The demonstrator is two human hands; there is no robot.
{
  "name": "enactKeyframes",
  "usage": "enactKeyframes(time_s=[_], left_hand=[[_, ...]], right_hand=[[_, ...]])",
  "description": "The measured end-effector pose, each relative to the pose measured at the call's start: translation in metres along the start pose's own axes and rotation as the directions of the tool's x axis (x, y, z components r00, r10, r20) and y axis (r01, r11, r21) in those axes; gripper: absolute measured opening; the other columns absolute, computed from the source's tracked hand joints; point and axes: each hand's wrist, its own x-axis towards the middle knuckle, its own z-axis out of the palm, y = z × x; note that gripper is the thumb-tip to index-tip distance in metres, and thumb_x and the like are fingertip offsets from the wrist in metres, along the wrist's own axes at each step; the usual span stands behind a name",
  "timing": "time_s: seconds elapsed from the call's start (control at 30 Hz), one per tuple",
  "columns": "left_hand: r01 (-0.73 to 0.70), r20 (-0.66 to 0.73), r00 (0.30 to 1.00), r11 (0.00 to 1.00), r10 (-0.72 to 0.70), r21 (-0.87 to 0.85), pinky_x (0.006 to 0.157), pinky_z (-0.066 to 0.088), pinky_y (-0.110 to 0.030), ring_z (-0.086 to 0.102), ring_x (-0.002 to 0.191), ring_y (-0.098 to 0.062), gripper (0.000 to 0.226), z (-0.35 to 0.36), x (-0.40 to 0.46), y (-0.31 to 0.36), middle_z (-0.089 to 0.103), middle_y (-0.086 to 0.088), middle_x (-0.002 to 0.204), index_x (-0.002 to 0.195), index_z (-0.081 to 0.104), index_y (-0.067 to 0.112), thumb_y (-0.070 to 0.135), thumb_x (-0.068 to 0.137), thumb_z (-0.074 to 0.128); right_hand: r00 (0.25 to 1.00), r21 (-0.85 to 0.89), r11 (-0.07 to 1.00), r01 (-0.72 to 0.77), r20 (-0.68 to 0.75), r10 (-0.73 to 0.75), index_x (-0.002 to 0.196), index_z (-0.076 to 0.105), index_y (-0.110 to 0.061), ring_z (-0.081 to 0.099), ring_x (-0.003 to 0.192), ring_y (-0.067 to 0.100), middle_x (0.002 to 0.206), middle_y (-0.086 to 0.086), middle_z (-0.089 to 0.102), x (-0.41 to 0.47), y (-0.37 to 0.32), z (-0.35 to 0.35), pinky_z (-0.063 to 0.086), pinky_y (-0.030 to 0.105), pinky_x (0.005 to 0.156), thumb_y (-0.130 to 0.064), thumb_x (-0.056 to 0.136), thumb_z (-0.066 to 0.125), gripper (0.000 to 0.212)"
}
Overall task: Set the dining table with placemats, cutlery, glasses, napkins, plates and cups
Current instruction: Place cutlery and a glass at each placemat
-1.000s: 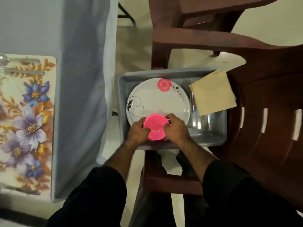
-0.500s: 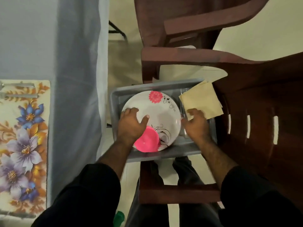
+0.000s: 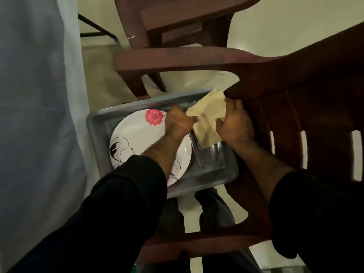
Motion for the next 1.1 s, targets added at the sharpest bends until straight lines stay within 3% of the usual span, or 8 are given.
enactKeyframes(time_s=[0.2, 0.4, 0.53, 0.6, 0.7, 0.8, 0.93, 1.1], left_hand=[[0.021, -0.012, 1.000, 0.995, -0.022, -0.096, 0.076, 0.063, -0.037, 0.073, 0.084, -0.020, 0.030, 0.009, -0.005, -0.005, 0.072, 0.004, 0.088, 0.077, 0.064, 0.028, 0.018, 0.080, 0.092], [-0.127, 0.251, 0.936, 0.899, 0.249, -0.419, 0.065, 0.049, -0.022, 0.061, 0.076, -0.007, 0.024, -0.035, -0.019, -0.001, 0.064, 0.007, 0.081, 0.080, 0.060, 0.023, 0.004, 0.085, 0.075], [0.136, 0.402, 0.895, 0.741, 0.193, -0.658, 0.076, 0.056, -0.031, 0.066, 0.095, -0.020, 0.034, -0.095, -0.014, -0.019, 0.069, -0.002, 0.098, 0.104, 0.066, 0.014, 0.008, 0.071, 0.065], [0.184, 0.380, 0.915, 0.699, 0.134, -0.691, 0.080, 0.058, -0.035, 0.068, 0.098, -0.022, 0.042, -0.120, -0.009, -0.035, 0.072, -0.004, 0.102, 0.113, 0.066, 0.012, 0.006, 0.072, 0.065], [0.123, 0.277, 0.958, 0.776, 0.069, -0.618, 0.077, 0.059, -0.041, 0.071, 0.099, -0.027, 0.029, -0.149, -0.001, -0.071, 0.075, -0.001, 0.100, 0.111, 0.067, 0.012, 0.003, 0.083, 0.069], [0.078, 0.149, 0.989, 0.880, -0.009, -0.469, 0.071, 0.058, -0.040, 0.071, 0.086, -0.027, 0.015, -0.166, 0.001, -0.110, 0.074, -0.008, 0.094, 0.100, 0.062, 0.007, -0.004, 0.094, 0.072], [0.115, -0.034, 0.991, 0.960, -0.127, -0.256, 0.075, 0.061, -0.050, 0.063, 0.078, -0.026, 0.032, -0.173, 0.003, -0.161, 0.067, -0.015, 0.084, 0.078, 0.055, 0.023, 0.011, 0.084, 0.084], [0.092, -0.180, 0.981, 0.991, -0.074, 0.093, 0.080, 0.057, -0.042, 0.068, 0.094, -0.032, 0.025, -0.164, -0.011, -0.162, 0.069, -0.005, 0.096, 0.095, 0.058, 0.022, 0.027, 0.090, 0.082]], right_hand=[[0.999, 0.017, 0.999, -0.037, 0.023, 0.037, 0.149, 0.042, -0.013, 0.063, 0.114, 0.041, 0.143, 0.016, 0.048, 0.001, 0.000, 0.009, 0.058, 0.048, 0.084, -0.027, 0.086, 0.077, 0.073], [0.998, 0.313, 0.948, 0.054, -0.003, -0.056, 0.151, 0.042, -0.022, 0.048, 0.130, 0.034, 0.143, 0.009, 0.048, 0.007, -0.002, 0.004, 0.048, 0.047, 0.101, -0.019, 0.064, 0.087, 0.098], [0.936, 0.790, 0.565, -0.237, 0.342, -0.084, 0.146, 0.043, -0.031, 0.058, 0.130, 0.020, 0.141, -0.002, 0.058, 0.015, -0.033, 0.003, 0.056, 0.037, 0.101, -0.007, 0.070, 0.093, 0.094], [0.868, 0.824, 0.384, -0.417, 0.486, -0.101, 0.137, 0.057, -0.021, 0.069, 0.118, 0.021, 0.129, 0.001, 0.071, 0.013, -0.057, 0.008, 0.059, 0.046, 0.099, -0.002, 0.076, 0.087, 0.070], [0.822, 0.811, 0.330, -0.483, 0.550, -0.147, 0.124, 0.071, -0.009, 0.076, 0.106, 0.022, 0.115, 0.004, 0.079, -0.001, -0.092, 0.026, 0.060, 0.047, 0.098, 0.003, 0.082, 0.081, 0.045], [0.822, 0.766, 0.414, -0.492, 0.566, -0.069, 0.118, 0.074, -0.009, 0.076, 0.103, 0.024, 0.110, 0.005, 0.080, -0.013, -0.123, 0.054, 0.060, 0.049, 0.098, -0.003, 0.080, 0.087, 0.040], [0.884, 0.656, 0.671, -0.345, 0.468, -0.003, 0.106, 0.074, -0.019, 0.075, 0.093, 0.020, 0.102, 0.000, 0.078, -0.023, -0.147, 0.093, 0.062, 0.047, 0.089, -0.018, 0.079, 0.090, 0.032], [0.945, 0.497, 0.846, -0.195, 0.325, 0.027, 0.123, 0.067, -0.020, 0.069, 0.091, 0.015, 0.101, -0.003, 0.072, -0.037, -0.140, 0.091, 0.056, 0.030, 0.081, -0.034, 0.086, 0.084, 0.043]])
